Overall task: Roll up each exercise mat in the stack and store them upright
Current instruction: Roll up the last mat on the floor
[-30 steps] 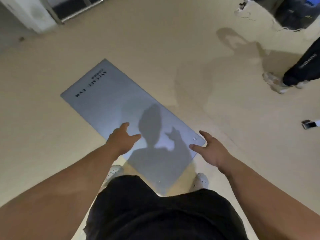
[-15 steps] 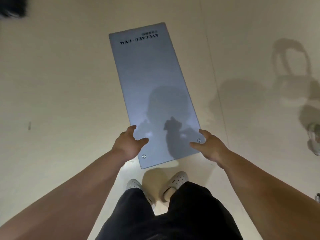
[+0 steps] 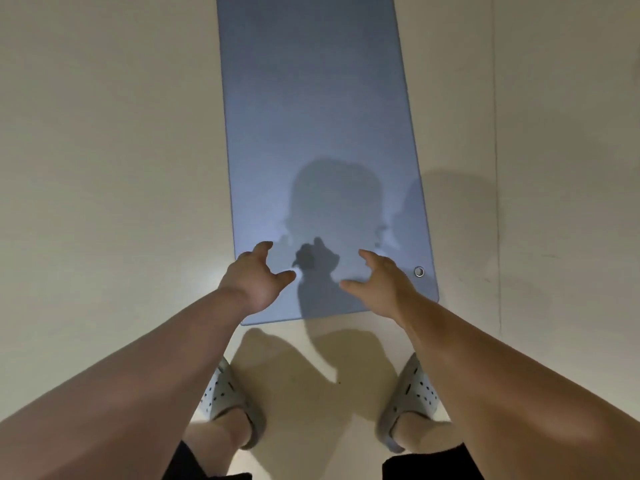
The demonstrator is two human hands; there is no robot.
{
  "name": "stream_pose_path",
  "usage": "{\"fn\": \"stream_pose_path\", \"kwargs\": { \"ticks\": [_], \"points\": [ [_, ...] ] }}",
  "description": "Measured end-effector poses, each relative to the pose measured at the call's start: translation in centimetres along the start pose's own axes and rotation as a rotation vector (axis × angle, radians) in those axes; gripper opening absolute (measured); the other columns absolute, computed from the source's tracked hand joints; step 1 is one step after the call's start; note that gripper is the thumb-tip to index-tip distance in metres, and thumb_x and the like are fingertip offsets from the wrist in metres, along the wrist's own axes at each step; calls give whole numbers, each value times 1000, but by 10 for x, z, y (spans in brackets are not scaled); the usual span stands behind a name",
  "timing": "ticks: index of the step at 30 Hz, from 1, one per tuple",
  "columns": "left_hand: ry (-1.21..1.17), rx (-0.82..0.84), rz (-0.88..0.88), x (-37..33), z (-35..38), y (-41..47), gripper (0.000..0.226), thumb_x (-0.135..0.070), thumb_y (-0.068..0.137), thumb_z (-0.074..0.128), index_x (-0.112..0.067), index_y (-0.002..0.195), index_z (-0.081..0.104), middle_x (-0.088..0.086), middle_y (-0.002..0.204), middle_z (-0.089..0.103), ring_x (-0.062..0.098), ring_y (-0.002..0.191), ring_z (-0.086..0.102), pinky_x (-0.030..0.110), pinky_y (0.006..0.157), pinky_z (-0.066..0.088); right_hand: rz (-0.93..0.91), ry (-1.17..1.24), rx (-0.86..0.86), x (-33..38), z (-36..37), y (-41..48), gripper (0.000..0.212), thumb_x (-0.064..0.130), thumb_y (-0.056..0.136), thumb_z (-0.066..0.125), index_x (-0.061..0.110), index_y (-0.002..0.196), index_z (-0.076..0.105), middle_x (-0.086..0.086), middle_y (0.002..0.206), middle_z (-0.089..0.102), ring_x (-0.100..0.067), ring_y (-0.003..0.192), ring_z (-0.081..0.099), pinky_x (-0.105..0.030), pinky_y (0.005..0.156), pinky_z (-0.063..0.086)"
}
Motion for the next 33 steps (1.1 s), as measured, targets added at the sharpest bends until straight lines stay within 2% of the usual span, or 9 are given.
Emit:
{"fn": "stream_pose_path", "kwargs": {
  "ticks": [4, 7, 9, 11, 16, 20, 23, 27, 33],
  "points": [
    [42, -4, 17, 34, 76, 72, 92, -49, 90, 67, -35, 160, 9, 9, 126, 57, 31, 101, 64, 39, 86, 52, 3, -37, 17, -59, 63, 79, 89, 49, 93, 72, 25, 165, 25, -10, 164, 31, -29, 145, 43, -39, 115, 40],
    [240, -30, 29, 54, 119, 120, 91, -51, 89, 65, -35, 160, 10, 9, 133, 53, 33, 118, 55, 41, 89, 50, 0, -62, -24, -94, 96, 133, 92, 49, 92, 74, 26, 165, 22, -10, 169, 19, -32, 147, 40, -41, 116, 38],
    [453, -20, 50, 64, 147, 145, 86, -53, 89, 62, -34, 159, 16, 7, 141, 46, 33, 128, 45, 45, 97, 47, 2, -89, -63, -114, 113, 164, 95, 51, 90, 74, 28, 165, 20, -13, 171, 9, -34, 150, 35, -42, 118, 36],
    [527, -13, 64, 71, 170, 165, 78, -51, 89, 63, -33, 155, 25, 5, 144, 42, 31, 131, 42, 43, 98, 43, 10, -141, -89, -134, 124, 186, 97, 52, 89, 75, 29, 165, 19, -14, 171, 6, -37, 152, 29, -43, 119, 32],
    [537, 7, 113, 77, 198, 189, 78, -46, 86, 66, -35, 154, 30, -1, 157, 32, 29, 138, 37, 42, 105, 42, 61, -225, -110, -184, 139, 196, 91, 50, 83, 79, 39, 158, 29, -5, 159, 24, -37, 139, 41, -48, 110, 45],
    [467, -38, 130, 72, 200, 184, 89, -46, 81, 71, -35, 157, 24, 1, 153, 37, 30, 135, 39, 43, 104, 44, 4, -310, -98, -189, 143, 188, 93, 47, 83, 80, 36, 158, 26, -1, 157, 24, -34, 138, 38, -49, 106, 47],
    [507, -63, 190, 67, 214, 186, 96, -52, 76, 73, -35, 156, 22, -1, 154, 34, 28, 133, 38, 42, 102, 43, -57, -472, -145, -192, 140, 198, 96, 46, 83, 81, 46, 157, 19, 2, 163, 13, -30, 147, 25, -51, 105, 47],
    [620, -30, 224, 70, 237, 189, 94, -68, 64, 75, -40, 142, 32, -1, 144, 26, 27, 124, 36, 42, 97, 40, -109, -672, -151, -198, 138, 214, 103, 37, 88, 78, 53, 158, 5, 1, 169, -14, -33, 156, 0, -50, 114, 35],
    [726, 17, 184, 72, 255, 189, 125, -71, 59, 82, -28, 154, 12, 14, 160, -1, 35, 140, 23, 49, 105, 42, -177, -909, -102, -202, 139, 220, 105, 42, 96, 69, 38, 163, -12, -15, 170, -18, -41, 157, 2, -50, 122, 25]
  ]
}}
Point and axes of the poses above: each hand's wrist, its own y-axis towards the middle knuckle, its own z-axis out of the palm, x = y × z, the point moved 8 cm from there along y, towards the middle knuckle
